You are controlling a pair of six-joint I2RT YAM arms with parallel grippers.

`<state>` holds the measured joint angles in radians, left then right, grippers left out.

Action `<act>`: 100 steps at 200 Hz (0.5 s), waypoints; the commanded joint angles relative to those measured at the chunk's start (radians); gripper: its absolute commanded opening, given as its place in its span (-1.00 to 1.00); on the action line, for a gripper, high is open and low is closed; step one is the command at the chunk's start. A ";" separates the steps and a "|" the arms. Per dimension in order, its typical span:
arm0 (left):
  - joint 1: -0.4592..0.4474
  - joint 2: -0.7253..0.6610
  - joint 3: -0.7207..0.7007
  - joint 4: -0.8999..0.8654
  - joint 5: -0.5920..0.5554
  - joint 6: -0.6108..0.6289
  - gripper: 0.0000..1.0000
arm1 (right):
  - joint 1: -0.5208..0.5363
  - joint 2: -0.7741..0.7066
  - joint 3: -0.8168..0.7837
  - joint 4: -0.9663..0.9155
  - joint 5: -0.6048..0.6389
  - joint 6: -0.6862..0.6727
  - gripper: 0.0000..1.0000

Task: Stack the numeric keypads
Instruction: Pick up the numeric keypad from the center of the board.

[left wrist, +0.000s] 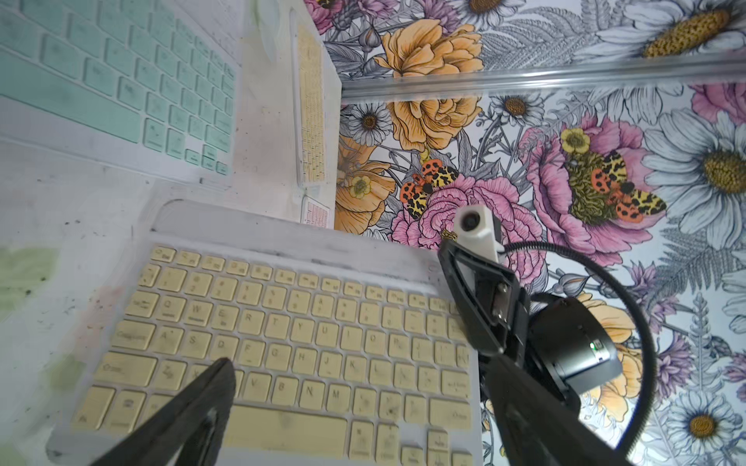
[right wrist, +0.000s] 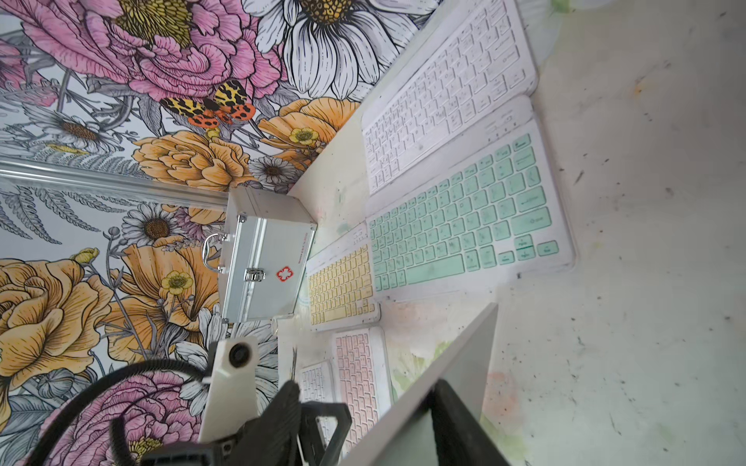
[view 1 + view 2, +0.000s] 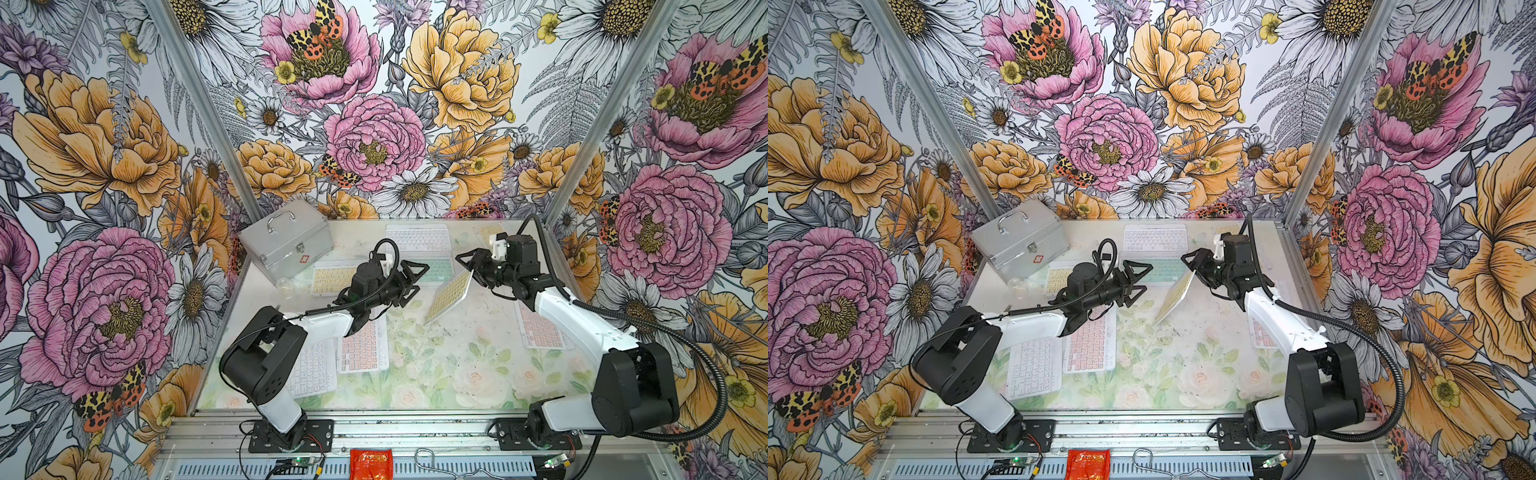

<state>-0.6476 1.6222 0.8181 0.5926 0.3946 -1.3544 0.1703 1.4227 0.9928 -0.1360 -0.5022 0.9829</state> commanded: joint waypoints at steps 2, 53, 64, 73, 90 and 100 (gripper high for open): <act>-0.037 -0.019 -0.067 0.057 -0.107 -0.094 0.97 | -0.012 0.023 0.049 0.156 0.003 0.052 -0.14; -0.160 -0.039 -0.086 0.215 -0.268 -0.332 0.98 | -0.014 0.069 0.103 0.251 0.037 0.084 -0.18; -0.167 -0.029 -0.077 0.239 -0.282 -0.359 0.97 | -0.015 0.078 0.105 0.277 0.042 0.095 -0.18; -0.173 -0.022 -0.069 0.252 -0.297 -0.378 0.97 | -0.015 0.080 0.104 0.292 0.051 0.102 -0.19; -0.180 -0.013 -0.057 0.256 -0.332 -0.397 0.93 | -0.015 0.084 0.101 0.325 0.062 0.113 -0.19; -0.177 -0.005 -0.053 0.252 -0.353 -0.410 0.90 | -0.014 0.085 0.094 0.355 0.065 0.126 -0.19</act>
<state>-0.8227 1.6035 0.7368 0.7914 0.1387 -1.6966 0.1600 1.5063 1.0576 0.0822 -0.4568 1.0634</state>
